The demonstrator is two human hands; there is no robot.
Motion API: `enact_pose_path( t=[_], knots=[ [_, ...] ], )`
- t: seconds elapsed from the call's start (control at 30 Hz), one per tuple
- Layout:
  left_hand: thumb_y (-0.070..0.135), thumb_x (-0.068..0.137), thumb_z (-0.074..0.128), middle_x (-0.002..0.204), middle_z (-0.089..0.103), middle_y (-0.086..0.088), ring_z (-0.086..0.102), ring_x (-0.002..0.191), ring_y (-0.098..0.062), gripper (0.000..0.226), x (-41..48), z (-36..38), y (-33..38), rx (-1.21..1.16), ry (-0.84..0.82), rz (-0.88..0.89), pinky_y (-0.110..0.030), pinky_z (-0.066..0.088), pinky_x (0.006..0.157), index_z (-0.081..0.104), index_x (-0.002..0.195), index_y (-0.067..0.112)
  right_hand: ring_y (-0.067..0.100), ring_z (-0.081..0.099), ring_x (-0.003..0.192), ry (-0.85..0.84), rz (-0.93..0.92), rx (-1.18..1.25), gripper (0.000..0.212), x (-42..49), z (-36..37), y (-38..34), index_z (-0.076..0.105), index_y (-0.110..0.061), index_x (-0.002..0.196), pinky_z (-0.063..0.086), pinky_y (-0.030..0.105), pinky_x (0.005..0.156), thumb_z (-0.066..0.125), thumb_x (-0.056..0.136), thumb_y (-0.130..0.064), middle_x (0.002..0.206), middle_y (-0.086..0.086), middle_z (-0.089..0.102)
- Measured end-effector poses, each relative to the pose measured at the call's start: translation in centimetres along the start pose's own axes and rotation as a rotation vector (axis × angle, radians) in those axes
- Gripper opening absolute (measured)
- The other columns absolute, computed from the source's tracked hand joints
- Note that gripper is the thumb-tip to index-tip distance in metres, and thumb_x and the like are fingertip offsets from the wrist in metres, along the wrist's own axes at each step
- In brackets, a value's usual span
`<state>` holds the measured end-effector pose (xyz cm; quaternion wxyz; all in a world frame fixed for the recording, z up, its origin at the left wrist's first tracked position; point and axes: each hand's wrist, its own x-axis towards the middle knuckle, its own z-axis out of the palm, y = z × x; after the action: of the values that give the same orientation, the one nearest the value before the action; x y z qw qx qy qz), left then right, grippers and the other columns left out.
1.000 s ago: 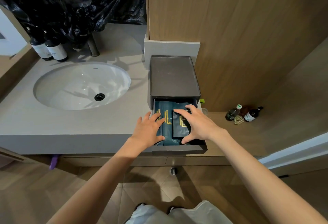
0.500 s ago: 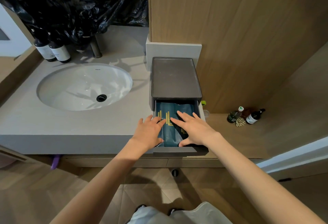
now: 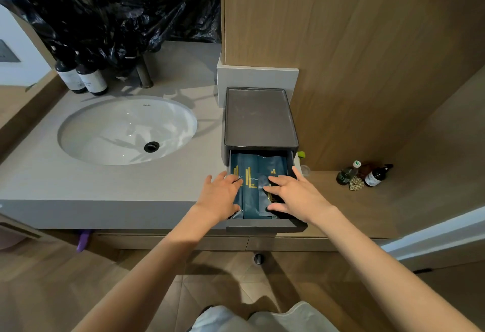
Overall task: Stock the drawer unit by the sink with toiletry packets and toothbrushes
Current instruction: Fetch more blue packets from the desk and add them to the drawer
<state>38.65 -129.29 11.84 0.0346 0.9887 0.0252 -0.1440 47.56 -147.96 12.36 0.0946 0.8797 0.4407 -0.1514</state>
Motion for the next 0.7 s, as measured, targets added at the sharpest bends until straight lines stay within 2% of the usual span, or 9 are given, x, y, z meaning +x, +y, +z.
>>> enact_pose_path(
  t=[0.07,0.13,0.23,0.37,0.47,0.53,0.6,0.7],
  knots=[
    [0.041,0.094,0.049,0.156,0.026,0.001,0.015,0.146,-0.025,0.068,-0.5,0.2,0.3,-0.024,0.042,-0.012,-0.049,0.018,0.117,0.018,0.151,0.023,0.019,0.035,0.142,0.017,0.008,-0.047,0.059,-0.7,0.2,0.1,0.034,-0.032,0.148,-0.008,0.048,0.119,0.052,0.094,-0.046,0.155,0.000,0.036],
    [0.044,0.096,0.044,0.156,0.026,0.000,0.014,0.146,-0.028,0.063,-1.0,0.4,0.8,-0.032,0.080,-0.028,-0.049,0.017,0.117,0.017,0.151,0.029,0.020,0.043,0.137,-0.005,0.032,-0.067,0.062,-1.0,0.6,0.0,0.030,-0.038,0.148,-0.008,0.052,0.119,0.056,0.092,-0.042,0.153,0.003,0.039],
    [0.046,0.097,0.039,0.157,0.024,-0.002,0.011,0.147,-0.030,0.058,-1.0,0.8,1.5,-0.027,0.051,-0.054,-0.052,0.014,0.117,0.018,0.149,0.035,0.020,0.048,0.133,0.015,0.037,-0.089,0.062,-0.6,0.8,0.0,0.032,-0.042,0.147,-0.011,0.052,0.117,0.060,0.091,-0.040,0.152,0.006,0.041],
    [0.045,0.098,0.038,0.156,0.025,-0.002,0.012,0.147,-0.028,0.052,-0.7,1.2,2.2,-0.010,0.024,-0.093,-0.052,0.014,0.116,0.025,0.147,0.036,0.018,0.053,0.129,0.064,0.017,-0.056,0.056,-0.1,0.4,0.2,0.044,-0.041,0.140,-0.013,0.049,0.117,0.064,0.088,-0.036,0.135,-0.001,0.060],
    [0.044,0.098,0.038,0.155,0.026,-0.001,0.014,0.146,-0.027,0.050,-0.6,1.3,2.4,-0.019,0.038,-0.125,-0.052,0.015,0.115,0.029,0.146,0.036,0.018,0.057,0.124,0.076,-0.004,-0.067,0.055,-0.4,0.2,0.4,0.047,-0.039,0.139,-0.010,0.047,0.117,0.065,0.088,-0.037,0.127,-0.004,0.066],
    [0.044,0.098,0.037,0.156,0.025,0.000,0.013,0.146,-0.027,0.050,-0.7,1.1,2.6,-0.024,0.020,-0.143,-0.053,0.014,0.116,0.028,0.147,0.035,0.018,0.058,0.122,0.082,-0.014,-0.058,0.054,-0.7,0.0,0.5,0.047,-0.039,0.139,-0.009,0.047,0.118,0.064,0.088,-0.038,0.125,-0.004,0.067],
    [0.044,0.098,0.036,0.157,0.023,0.001,0.010,0.147,-0.026,0.052,-1.1,0.7,2.8,-0.037,0.002,-0.158,-0.053,0.011,0.116,0.025,0.148,0.034,0.019,0.054,0.126,0.090,-0.017,-0.032,0.052,-1.0,-0.2,0.6,0.047,-0.038,0.139,-0.006,0.049,0.118,0.061,0.089,-0.040,0.131,-0.003,0.063],
    [0.042,0.098,0.037,0.157,0.024,0.003,0.011,0.147,-0.025,0.053,-2.4,0.0,2.9,-0.128,0.109,-0.164,-0.051,0.013,0.118,0.025,0.149,0.032,0.019,0.044,0.135,0.137,0.002,0.059,0.048,-1.9,-1.0,0.7,0.044,-0.039,0.141,0.006,0.051,0.119,0.054,0.094,-0.040,0.147,-0.004,0.048]
  ],
)
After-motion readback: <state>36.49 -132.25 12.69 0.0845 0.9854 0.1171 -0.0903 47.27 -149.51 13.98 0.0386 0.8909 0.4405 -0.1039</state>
